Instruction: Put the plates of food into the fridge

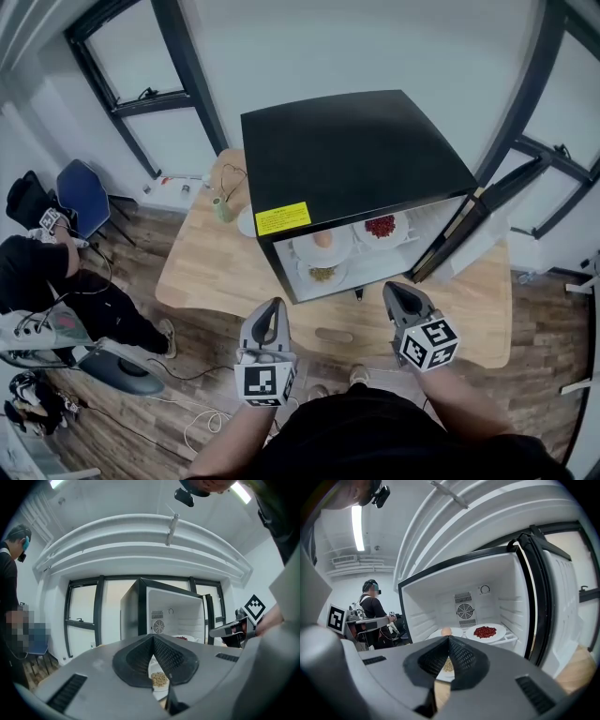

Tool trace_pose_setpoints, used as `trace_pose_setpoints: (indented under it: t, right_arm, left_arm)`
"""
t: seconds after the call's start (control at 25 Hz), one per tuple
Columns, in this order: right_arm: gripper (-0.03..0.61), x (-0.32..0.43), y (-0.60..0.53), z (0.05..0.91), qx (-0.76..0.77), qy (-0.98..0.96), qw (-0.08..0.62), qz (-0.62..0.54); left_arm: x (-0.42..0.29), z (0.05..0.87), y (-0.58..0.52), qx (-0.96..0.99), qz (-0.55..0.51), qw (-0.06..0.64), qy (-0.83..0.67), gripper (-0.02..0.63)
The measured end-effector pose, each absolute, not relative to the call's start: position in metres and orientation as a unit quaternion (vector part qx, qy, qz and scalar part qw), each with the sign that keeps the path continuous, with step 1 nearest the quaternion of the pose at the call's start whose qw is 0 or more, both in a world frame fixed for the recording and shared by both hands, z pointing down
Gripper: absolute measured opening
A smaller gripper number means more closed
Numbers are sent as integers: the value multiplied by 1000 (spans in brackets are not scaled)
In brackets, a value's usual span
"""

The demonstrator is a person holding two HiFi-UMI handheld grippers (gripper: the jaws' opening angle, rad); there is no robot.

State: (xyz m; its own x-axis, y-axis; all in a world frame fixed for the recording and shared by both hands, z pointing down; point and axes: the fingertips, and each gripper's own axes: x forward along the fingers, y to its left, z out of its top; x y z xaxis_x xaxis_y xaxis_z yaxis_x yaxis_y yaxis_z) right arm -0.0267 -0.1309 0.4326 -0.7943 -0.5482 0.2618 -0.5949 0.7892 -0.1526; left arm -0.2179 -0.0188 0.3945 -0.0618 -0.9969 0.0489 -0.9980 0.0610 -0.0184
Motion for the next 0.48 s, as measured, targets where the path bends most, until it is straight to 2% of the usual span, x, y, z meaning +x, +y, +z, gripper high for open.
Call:
trace_pose_setpoints:
  t: [0.48]
  right_arm:
    - [23, -20, -136, 421, 314, -938, 97, 109]
  left_arm:
    - [-206, 398, -12, 687, 33, 15, -726, 5]
